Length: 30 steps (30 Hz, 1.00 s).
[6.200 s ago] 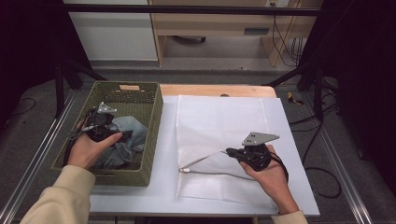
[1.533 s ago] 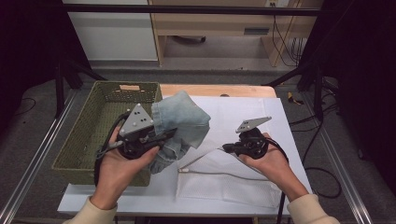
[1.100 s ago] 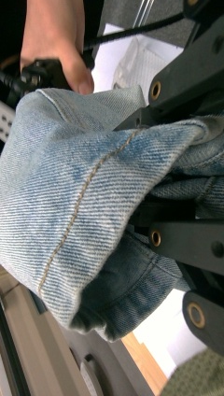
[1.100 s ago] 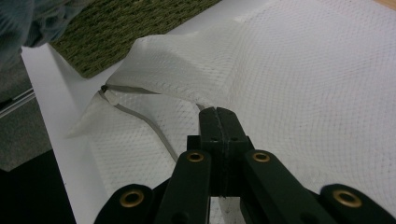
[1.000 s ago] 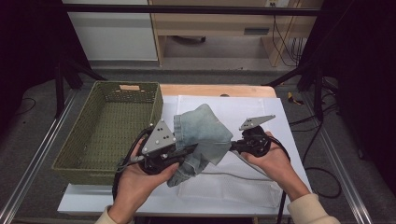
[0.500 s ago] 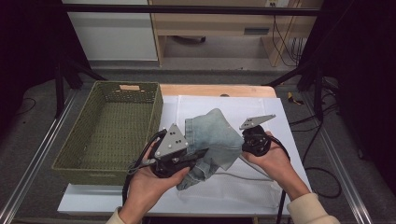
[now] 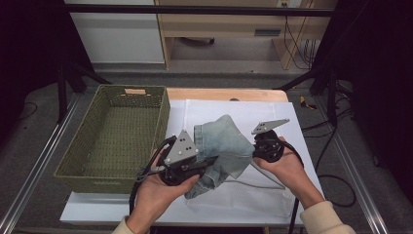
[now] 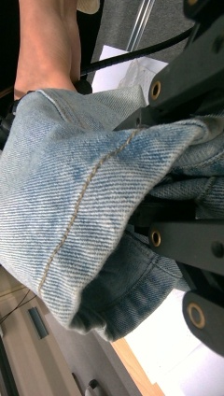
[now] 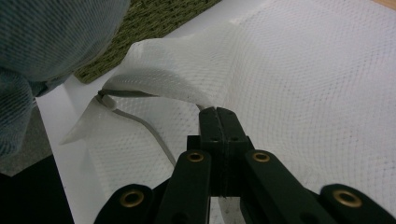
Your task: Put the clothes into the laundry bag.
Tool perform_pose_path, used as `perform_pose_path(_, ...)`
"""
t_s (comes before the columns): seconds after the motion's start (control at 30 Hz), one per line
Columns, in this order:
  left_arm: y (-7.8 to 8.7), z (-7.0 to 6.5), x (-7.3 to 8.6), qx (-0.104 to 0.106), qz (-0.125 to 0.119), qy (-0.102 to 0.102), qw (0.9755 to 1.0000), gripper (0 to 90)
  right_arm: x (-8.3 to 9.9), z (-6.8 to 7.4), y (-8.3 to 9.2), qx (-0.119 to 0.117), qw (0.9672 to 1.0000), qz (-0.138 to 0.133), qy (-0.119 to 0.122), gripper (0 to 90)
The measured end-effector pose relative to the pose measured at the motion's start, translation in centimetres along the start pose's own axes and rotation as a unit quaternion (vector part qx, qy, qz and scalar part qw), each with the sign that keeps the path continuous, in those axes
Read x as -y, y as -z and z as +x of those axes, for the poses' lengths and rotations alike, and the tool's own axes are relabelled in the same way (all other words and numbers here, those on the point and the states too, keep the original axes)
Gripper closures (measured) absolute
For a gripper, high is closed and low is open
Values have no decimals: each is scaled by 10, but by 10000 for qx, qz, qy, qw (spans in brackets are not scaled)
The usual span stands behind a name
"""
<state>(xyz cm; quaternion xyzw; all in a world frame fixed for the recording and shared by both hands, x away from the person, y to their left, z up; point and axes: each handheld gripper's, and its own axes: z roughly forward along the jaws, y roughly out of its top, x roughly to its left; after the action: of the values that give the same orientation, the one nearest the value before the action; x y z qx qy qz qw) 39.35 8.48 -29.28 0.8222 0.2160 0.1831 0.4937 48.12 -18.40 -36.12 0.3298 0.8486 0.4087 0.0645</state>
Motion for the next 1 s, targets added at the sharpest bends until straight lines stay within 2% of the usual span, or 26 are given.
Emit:
perform_pose_path(0.27, -6, -11, 3, 174, -23, -39, 9998, 660, -3, -6, 3, -15, 10000, -23, -27, 900)
perform_pose_path(0.47, -18, -17, 7, 322, 3, -35, 9995, 660, -6, -10, 4, -17, 9999, -68, -113, 900)
perform_pose_path(0.77, -25, -26, 4, 469, 1, -80, 9989, 660, -7, -14, 0, -27, 9999, -51, -124, 900)
perform_pose_path(1.0, -41, -37, 12, 620, 97, -107, 9980, 660, -8, -18, -2, -37, 9999, -64, -119, 900)
